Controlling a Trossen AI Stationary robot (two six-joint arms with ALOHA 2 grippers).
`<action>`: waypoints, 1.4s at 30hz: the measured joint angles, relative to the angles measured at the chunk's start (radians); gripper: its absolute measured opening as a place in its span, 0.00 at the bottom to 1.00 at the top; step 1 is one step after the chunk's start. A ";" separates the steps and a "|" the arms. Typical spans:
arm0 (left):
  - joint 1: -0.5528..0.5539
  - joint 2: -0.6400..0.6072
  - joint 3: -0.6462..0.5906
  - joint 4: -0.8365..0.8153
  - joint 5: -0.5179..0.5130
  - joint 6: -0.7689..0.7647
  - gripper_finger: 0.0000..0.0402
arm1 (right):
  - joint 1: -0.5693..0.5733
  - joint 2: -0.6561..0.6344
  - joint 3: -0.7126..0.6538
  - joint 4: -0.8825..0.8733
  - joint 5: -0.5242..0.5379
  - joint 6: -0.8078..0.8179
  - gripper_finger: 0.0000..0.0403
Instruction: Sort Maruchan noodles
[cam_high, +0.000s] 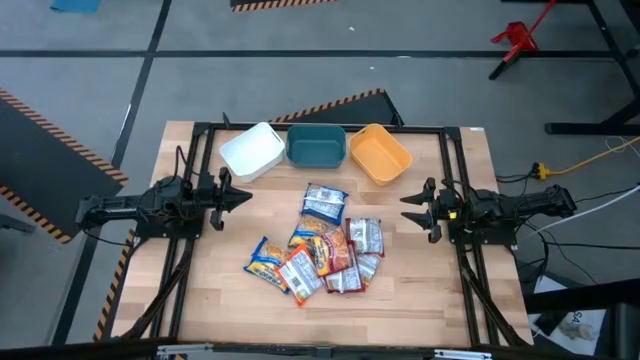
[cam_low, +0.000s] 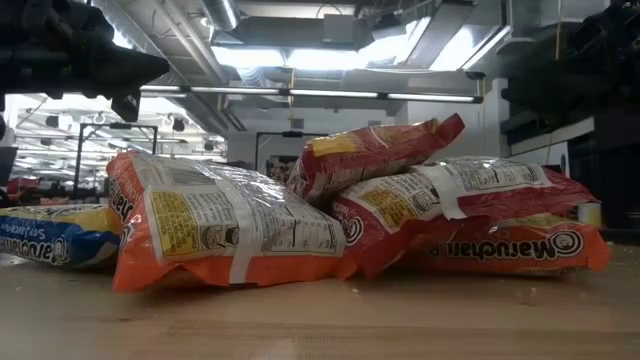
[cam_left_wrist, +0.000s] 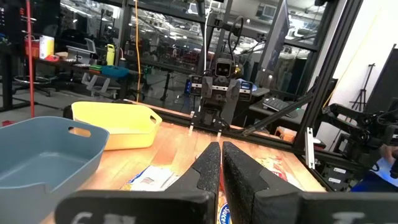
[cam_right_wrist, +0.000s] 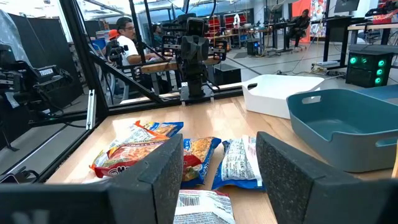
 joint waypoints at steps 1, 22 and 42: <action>0.000 0.000 0.000 0.000 0.000 0.000 0.03 | 0.000 0.000 0.000 0.000 0.000 0.000 0.47; 0.000 0.000 0.000 0.027 0.000 -0.026 0.03 | 0.000 0.000 0.000 0.008 0.064 -0.012 0.47; 0.000 0.000 0.000 0.311 -0.054 -0.015 0.03 | 0.001 0.018 0.000 0.115 -0.069 0.222 0.47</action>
